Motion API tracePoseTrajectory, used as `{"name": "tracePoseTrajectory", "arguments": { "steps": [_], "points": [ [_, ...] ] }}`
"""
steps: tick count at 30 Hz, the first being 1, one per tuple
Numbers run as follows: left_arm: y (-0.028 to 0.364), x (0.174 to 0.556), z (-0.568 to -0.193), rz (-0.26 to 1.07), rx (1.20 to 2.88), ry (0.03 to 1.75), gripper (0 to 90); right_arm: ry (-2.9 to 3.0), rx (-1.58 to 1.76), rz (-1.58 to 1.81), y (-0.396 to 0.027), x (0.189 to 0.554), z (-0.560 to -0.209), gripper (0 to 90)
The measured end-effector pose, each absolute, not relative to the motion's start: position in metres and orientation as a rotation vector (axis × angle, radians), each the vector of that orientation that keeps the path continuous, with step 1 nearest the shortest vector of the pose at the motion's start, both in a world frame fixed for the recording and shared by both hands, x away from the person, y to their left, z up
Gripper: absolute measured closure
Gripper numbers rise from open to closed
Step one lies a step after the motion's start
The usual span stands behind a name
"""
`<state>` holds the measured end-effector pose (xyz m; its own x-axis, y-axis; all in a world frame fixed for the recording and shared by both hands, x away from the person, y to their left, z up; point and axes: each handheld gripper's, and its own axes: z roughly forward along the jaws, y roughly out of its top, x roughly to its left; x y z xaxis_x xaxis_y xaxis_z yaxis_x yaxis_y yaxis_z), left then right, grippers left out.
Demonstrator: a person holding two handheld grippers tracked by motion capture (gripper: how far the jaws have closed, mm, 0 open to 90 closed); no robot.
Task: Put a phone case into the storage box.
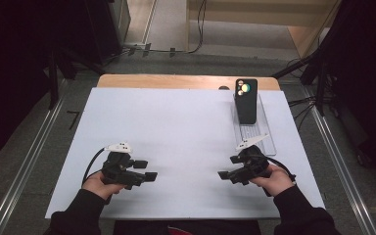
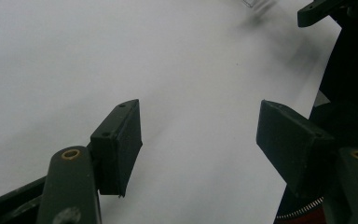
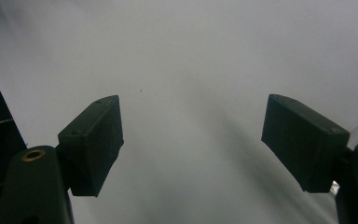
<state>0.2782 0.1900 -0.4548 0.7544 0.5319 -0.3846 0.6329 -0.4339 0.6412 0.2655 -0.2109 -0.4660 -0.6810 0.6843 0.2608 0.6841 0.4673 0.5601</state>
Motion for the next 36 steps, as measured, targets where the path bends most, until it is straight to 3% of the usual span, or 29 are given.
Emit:
{"name": "tracePoseTrajectory", "arguments": {
  "steps": [22,36],
  "points": [
    [0.196,0.269,-0.459,-0.153,2.138,0.878,30.9,2.684,1.306,1.002,-0.244,0.249,-0.474,18.6],
    [0.194,0.271,-0.462,-0.158,2.161,0.873,30.9,2.694,1.304,0.988,-0.244,0.252,-0.479,18.6]
  ]
}}
